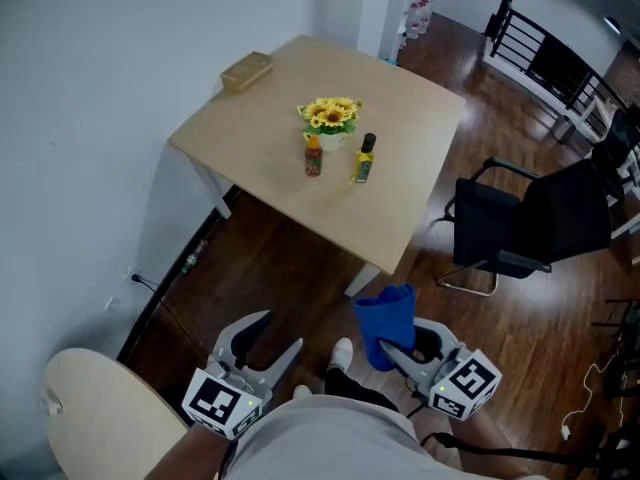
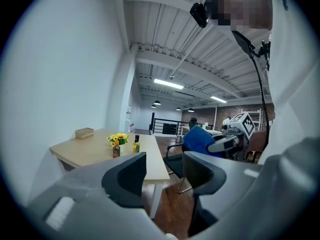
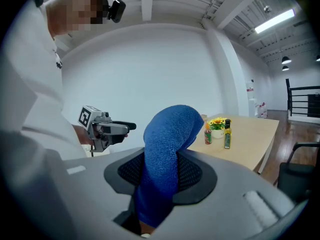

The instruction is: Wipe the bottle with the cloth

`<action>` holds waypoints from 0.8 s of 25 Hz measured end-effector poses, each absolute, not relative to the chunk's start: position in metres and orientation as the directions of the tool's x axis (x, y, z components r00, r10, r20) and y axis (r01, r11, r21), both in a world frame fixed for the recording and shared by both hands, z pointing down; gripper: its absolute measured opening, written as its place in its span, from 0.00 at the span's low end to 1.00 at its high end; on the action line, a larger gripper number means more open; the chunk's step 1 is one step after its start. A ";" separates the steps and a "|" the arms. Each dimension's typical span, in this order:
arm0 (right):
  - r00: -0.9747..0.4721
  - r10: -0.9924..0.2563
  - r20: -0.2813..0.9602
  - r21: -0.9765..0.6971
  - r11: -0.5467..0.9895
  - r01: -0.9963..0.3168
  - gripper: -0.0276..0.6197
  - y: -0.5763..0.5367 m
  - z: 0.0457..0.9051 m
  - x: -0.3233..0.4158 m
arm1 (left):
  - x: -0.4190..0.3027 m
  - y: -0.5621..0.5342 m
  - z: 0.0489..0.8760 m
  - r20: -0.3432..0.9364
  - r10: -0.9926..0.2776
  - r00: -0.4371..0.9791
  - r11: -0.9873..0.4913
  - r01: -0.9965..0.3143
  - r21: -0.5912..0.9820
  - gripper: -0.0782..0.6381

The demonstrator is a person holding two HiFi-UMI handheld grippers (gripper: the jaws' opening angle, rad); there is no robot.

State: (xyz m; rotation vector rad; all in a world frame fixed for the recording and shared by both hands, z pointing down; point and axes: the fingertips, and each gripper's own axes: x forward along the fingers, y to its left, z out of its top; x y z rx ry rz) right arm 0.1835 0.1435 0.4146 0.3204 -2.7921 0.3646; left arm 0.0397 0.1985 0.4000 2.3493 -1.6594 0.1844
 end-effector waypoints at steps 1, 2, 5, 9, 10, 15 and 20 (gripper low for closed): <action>-0.928 -0.182 0.326 -0.210 0.943 -0.258 0.28 0.157 0.412 0.186 | 0.040 0.211 0.398 0.243 -0.909 0.340 -0.314 -0.939 0.138 0.45; -0.927 -0.187 0.324 -0.206 0.943 -0.262 0.28 0.169 0.410 0.189 | 0.040 0.223 0.397 0.238 -0.910 0.340 -0.314 -0.939 0.141 0.45; -0.922 -0.208 0.326 -0.202 0.938 -0.283 0.28 0.199 0.409 0.199 | 0.047 0.252 0.401 0.238 -0.906 0.351 -0.323 -0.935 0.149 0.45; -0.917 -0.211 0.339 -0.201 0.936 -0.290 0.27 0.231 0.413 0.205 | 0.055 0.274 0.405 0.228 -0.904 0.362 -0.339 -0.931 0.134 0.45; -0.917 -0.205 0.343 -0.199 0.938 -0.284 0.27 0.238 0.413 0.205 | 0.057 0.279 0.404 0.220 -0.905 0.364 -0.341 -0.930 0.136 0.45; -0.923 -0.188 0.336 -0.174 0.951 -0.257 0.27 0.262 0.404 0.198 | 0.073 0.304 0.399 0.193 -0.896 0.400 -0.376 -0.914 0.152 0.45; -0.923 -0.191 0.334 -0.145 0.957 -0.250 0.27 0.279 0.399 0.197 | 0.081 0.322 0.402 0.181 -0.889 0.421 -0.396 -0.904 0.160 0.45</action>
